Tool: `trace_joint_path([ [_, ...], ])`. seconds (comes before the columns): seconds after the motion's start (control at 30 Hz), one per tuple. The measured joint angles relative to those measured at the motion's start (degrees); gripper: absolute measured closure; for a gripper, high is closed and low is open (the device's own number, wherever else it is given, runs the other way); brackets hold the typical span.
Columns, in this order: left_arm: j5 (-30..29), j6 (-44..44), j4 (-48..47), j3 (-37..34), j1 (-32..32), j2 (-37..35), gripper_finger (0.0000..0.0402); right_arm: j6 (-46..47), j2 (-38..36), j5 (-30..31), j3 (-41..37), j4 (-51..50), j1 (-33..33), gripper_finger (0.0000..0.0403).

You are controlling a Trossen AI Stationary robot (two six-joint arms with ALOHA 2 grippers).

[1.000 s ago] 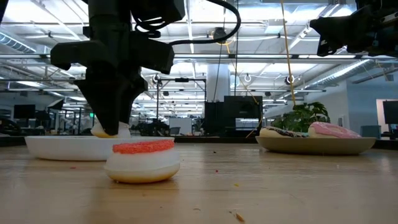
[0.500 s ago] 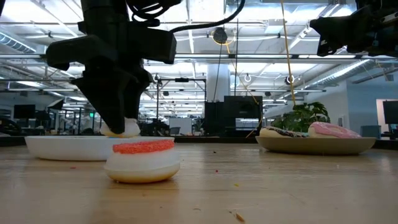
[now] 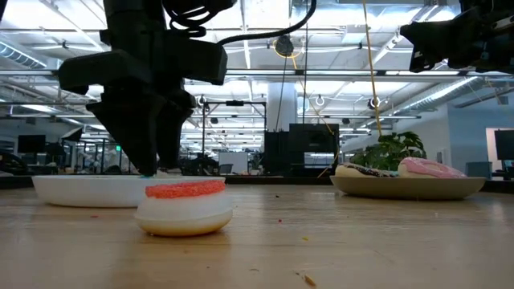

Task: Pick & Place donuts
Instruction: Put the small orange donut on the white plate

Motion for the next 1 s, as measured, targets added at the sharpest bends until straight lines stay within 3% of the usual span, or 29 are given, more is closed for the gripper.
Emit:
trace_joint_path([
  [0.2,-2.1,2.3,-0.1,1.8,0.0,-0.1,0.0110,-0.2,0.0,0.0,0.0,0.0,0.0,0.0403],
  [0.6,-2.4,-3.9,-4.7,19.1,-2.6,-0.2,0.0125,-0.2,0.0,0.0,0.0,0.0,0.0,0.0403],
  [0.73,-2.3,-5.7,-8.3,21.8,-5.0,0.4,0.0187,-0.2,0.0,0.0,0.0,0.0,0.0,0.0403],
  [1.0,-0.8,0.1,-5.2,21.9,-9.5,1.1,0.0379,-0.2,0.0,0.0,0.0,0.4,0.0,0.0403],
])
